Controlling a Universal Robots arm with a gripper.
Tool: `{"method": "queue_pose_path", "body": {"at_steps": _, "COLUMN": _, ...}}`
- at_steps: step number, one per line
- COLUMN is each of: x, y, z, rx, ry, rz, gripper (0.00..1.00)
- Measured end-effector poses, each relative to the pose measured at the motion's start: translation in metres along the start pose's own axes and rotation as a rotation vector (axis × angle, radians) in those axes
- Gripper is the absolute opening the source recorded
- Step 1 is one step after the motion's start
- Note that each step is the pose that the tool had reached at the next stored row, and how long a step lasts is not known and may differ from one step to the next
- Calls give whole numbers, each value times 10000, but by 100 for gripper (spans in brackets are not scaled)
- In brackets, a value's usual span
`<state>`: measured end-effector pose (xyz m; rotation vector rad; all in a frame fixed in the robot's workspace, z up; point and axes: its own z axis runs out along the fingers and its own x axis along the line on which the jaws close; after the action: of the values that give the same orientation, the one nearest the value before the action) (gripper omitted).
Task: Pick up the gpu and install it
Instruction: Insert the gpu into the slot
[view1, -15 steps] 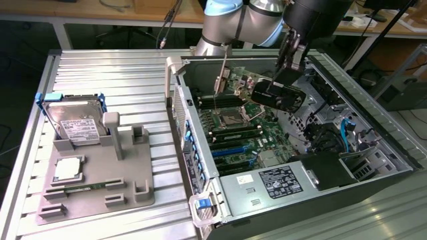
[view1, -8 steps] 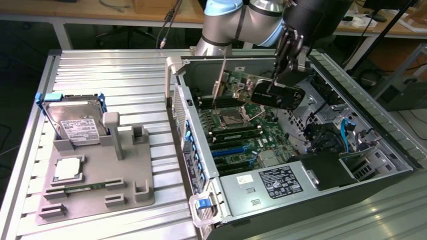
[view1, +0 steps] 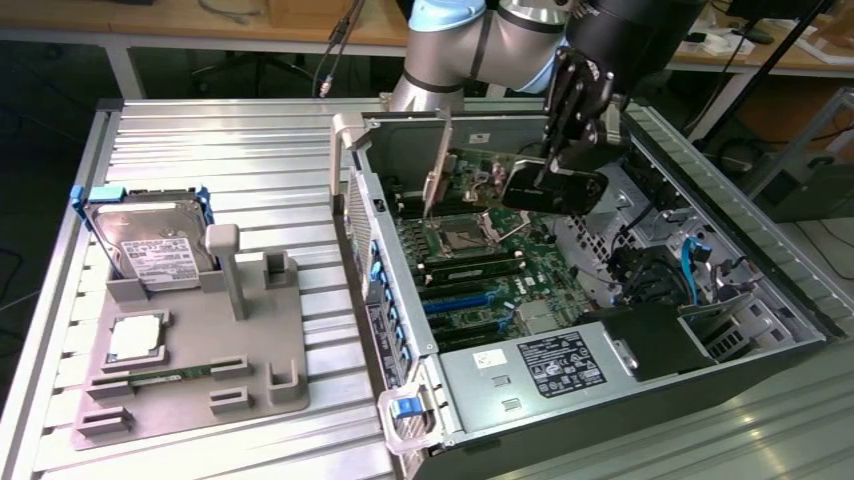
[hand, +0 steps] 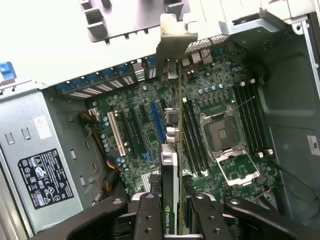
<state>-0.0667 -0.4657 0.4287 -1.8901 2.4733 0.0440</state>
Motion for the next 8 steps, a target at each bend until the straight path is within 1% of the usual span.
{"method": "queue_pose_path", "body": {"at_steps": 3, "x": 0, "y": 0, "z": 0, "rx": -25, "ry": 3, "rz": -632, "gripper": 27}}
{"method": "queue_pose_path", "body": {"at_steps": 8, "x": 0, "y": 0, "z": 0, "rx": -59, "ry": 7, "rz": -1490, "gripper": 27}}
